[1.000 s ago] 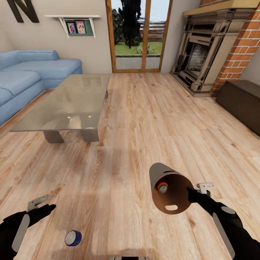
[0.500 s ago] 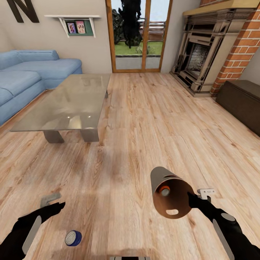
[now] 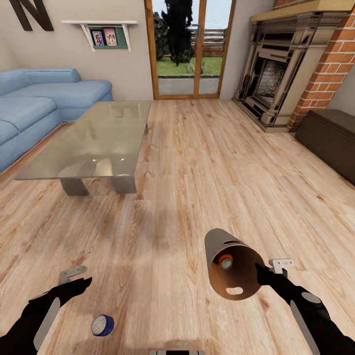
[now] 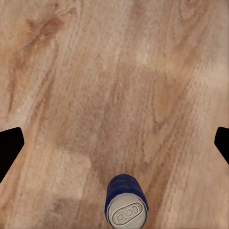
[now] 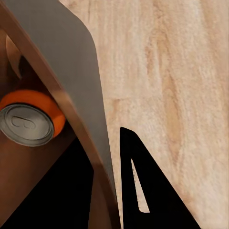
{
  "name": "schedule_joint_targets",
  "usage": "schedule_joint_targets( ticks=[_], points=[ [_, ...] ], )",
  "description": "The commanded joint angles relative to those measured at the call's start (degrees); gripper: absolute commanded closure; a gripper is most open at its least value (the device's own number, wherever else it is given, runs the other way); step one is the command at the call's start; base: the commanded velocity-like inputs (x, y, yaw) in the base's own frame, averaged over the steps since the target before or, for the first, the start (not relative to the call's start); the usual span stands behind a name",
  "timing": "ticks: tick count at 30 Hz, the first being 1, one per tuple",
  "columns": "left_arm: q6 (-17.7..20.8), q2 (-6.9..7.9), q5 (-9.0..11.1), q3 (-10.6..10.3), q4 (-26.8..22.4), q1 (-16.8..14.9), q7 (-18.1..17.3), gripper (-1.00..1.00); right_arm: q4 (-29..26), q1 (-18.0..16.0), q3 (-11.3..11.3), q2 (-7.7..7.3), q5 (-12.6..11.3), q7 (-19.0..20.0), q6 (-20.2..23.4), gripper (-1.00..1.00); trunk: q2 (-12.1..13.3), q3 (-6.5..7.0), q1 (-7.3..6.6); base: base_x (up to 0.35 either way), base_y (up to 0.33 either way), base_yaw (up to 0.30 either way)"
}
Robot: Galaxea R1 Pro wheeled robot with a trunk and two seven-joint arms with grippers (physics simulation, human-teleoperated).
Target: Put the three can of soda from the living room inside the tash can in the kitchen.
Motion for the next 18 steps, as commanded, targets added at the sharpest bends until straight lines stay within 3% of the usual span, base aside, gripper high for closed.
schedule_joint_targets(
  ticks=[1, 18],
  points=[
    [0.0, 0.00, 0.0, 0.0, 0.0, 0.0, 0.0, -1.00, -0.1, 0.0, 0.0, 0.01, -0.5, 0.2, 0.0, 1.00, 0.0, 0.01, 0.00, 0.000, 0.033, 0.000],
    [-0.1, -0.04, 0.0, 0.0, 0.2, 0.0, 0.0, -1.00, -0.1, 0.0, -0.2, -0.04, -0.6, 0.0, 0.1, 1.00, 0.0, 0.01, 0.00, 0.000, 0.005, 0.000]
  ],
)
